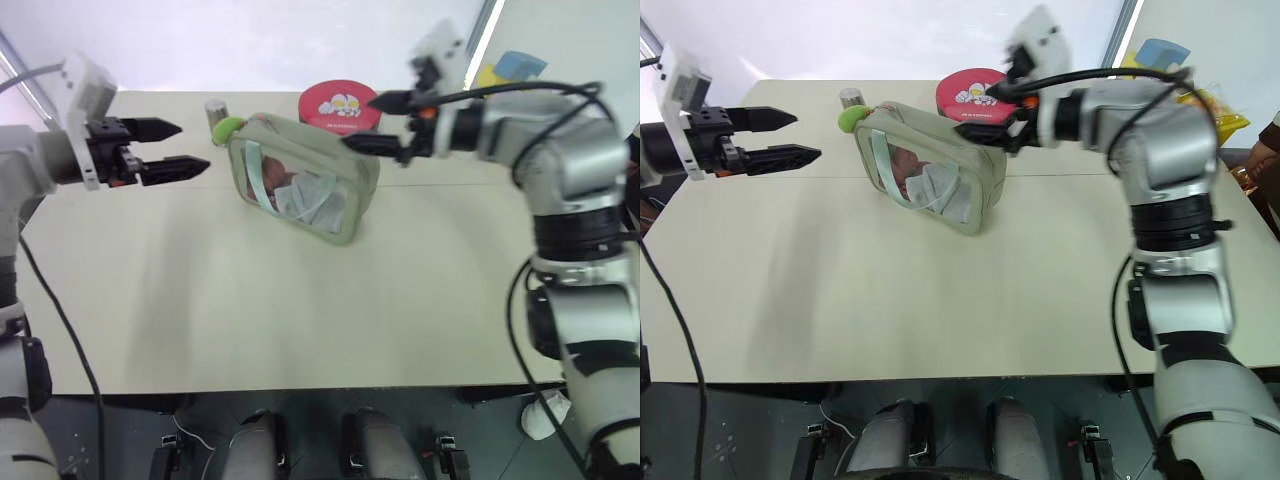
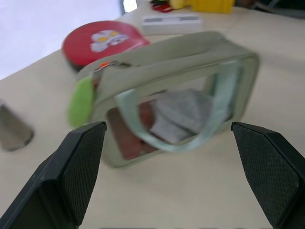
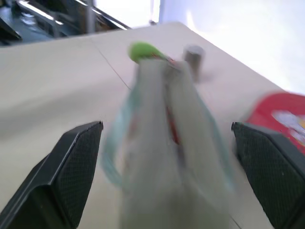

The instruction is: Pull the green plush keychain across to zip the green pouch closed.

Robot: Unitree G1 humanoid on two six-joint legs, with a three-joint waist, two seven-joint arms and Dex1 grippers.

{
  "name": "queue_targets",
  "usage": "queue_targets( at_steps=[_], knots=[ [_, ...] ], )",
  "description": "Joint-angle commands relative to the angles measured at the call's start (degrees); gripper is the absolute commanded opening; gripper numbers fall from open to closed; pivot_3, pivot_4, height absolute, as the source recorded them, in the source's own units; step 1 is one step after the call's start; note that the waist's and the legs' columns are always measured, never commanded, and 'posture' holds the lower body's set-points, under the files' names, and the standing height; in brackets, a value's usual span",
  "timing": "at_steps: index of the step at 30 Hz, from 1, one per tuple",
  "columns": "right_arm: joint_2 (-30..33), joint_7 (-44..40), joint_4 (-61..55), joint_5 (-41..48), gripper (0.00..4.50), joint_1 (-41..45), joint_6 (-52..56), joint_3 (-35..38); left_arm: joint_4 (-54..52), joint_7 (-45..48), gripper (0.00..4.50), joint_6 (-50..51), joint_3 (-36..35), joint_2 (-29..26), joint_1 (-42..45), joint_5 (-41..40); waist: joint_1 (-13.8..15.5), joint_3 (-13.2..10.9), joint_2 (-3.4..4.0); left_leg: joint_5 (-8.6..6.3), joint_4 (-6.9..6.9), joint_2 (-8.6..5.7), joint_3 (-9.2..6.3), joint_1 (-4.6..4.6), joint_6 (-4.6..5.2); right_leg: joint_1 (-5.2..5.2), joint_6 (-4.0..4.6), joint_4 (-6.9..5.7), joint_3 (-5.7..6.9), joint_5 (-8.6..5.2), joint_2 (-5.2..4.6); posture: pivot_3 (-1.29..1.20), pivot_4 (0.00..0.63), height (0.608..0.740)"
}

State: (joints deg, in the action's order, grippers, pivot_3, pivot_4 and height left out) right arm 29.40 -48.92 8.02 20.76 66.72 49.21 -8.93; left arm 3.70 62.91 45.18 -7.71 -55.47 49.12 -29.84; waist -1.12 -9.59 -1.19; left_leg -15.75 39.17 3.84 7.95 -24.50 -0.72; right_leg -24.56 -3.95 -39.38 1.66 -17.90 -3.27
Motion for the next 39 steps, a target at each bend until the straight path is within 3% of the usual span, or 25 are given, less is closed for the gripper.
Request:
queue_targets(
  at_steps=[1, 7, 9, 11, 17, 18, 26, 34, 37, 39],
  knots=[
    [-1.0, 2.5, 0.0, -5.2, 4.49, -0.4, -4.7, -3.1, -3.8, -2.2, 4.49, 1.9, -2.7, -0.1, -0.6, -1.8, 0.3, 0.0, 0.0, 0.0, 0.01, -0.02, -0.03, -0.02, 0.0, 0.01, 0.0, 0.0, 0.0, 0.0, -0.02, 0.0, 0.15, 0.74],
    [-2.1, 2.9, 6.3, -13.7, 4.49, -2.8, -15.9, -9.1, -11.1, -5.6, 4.49, 5.8, -5.2, 0.3, -5.3, -5.4, 0.2, 0.0, -0.04, -0.01, 0.08, -0.12, -0.03, -0.02, 0.03, 0.09, -0.01, 0.03, 0.01, 0.0, -0.15, 0.0, 0.15, 0.74],
    [-2.5, 2.2, 6.5, -13.4, 4.0, -2.6, -15.8, -8.3, -12.0, -6.7, 4.5, 6.7, -6.2, 0.1, -6.1, -6.2, 0.1, 0.0, -0.03, -0.01, 0.07, -0.1, -0.04, -0.01, 0.03, 0.07, -0.01, 0.01, 0.02, 0.0, -0.13, 0.0, 0.15, 0.74],
    [-2.5, 0.8, 6.2, -13.1, 3.3, -2.5, -15.9, -8.0, -12.3, -7.4, 4.5, 7.0, -6.7, -0.1, -6.5, -6.7, -0.1, 0.0, -0.03, 0.0, 0.05, -0.05, -0.06, 0.0, 0.01, 0.07, -0.01, 0.0, 0.03, 0.0, -0.08, 0.0, 0.15, 0.74],
    [-1.8, -2.2, 6.3, -15.0, 0.31, -2.3, -19.6, -8.7, -12.2, -8.9, 4.5, 6.3, -6.6, 0.2, -7.0, -6.5, 0.0, 0.0, -0.03, 0.0, 0.06, -0.05, -0.06, 0.02, 0.0, 0.07, -0.01, -0.01, 0.02, 0.0, -0.06, 0.0, 0.15, 0.74],
    [-1.1, -3.8, 6.3, -15.3, 0.07, -2.4, -22.3, -8.9, -11.8, -9.0, 4.5, 6.1, -6.8, -0.1, -7.3, -6.3, 0.0, 0.0, -0.03, 0.0, 0.05, -0.05, -0.06, 0.02, 0.0, 0.08, -0.01, -0.01, 0.02, 0.0, -0.06, 0.0, 0.15, 0.74],
    [6.5, -20.5, 11.0, -10.0, 0.07, -3.3, -38.5, -2.3, -8.0, -8.2, 4.5, 4.4, -9.3, -3.9, -8.3, -5.6, 0.1, 0.0, -0.06, 0.0, 0.05, -0.07, -0.05, 0.01, 0.01, 0.08, -0.01, 0.03, 0.03, 0.0, -0.06, 0.0, 0.15, 0.74],
    [5.8, -23.8, 11.2, -10.5, 0.07, -10.2, -40.6, -2.7, -8.7, -8.7, 4.5, 3.7, -8.5, -3.4, -8.9, -5.8, -0.1, 0.0, -0.06, 0.0, 0.06, -0.03, -0.04, 0.08, 0.0, 0.13, -0.01, 0.0, 0.02, 0.0, -0.03, 0.0, 0.15, 0.74],
    [6.2, -24.9, 4.8, -7.3, 1.11, -11.9, -33.2, -1.8, -8.7, -8.2, 4.5, 3.4, -8.8, -3.9, -9.8, -5.7, -0.4, 0.0, -0.05, 0.01, 0.06, -0.01, -0.03, 0.11, -0.02, 0.12, -0.01, -0.04, 0.02, 0.0, -0.04, 0.0, 0.15, 0.74],
    [6.9, -24.3, 1.5, -6.2, 2.11, -11.6, -30.1, -0.6, -8.4, -8.1, 4.5, 3.2, -8.8, -4.1, -10.1, -5.7, -0.4, 0.0, -0.04, 0.02, 0.06, 0.0, -0.04, 0.12, -0.03, 0.12, 0.0, -0.08, 0.02, 0.0, -0.04, 0.0, 0.15, 0.74]
  ],
)
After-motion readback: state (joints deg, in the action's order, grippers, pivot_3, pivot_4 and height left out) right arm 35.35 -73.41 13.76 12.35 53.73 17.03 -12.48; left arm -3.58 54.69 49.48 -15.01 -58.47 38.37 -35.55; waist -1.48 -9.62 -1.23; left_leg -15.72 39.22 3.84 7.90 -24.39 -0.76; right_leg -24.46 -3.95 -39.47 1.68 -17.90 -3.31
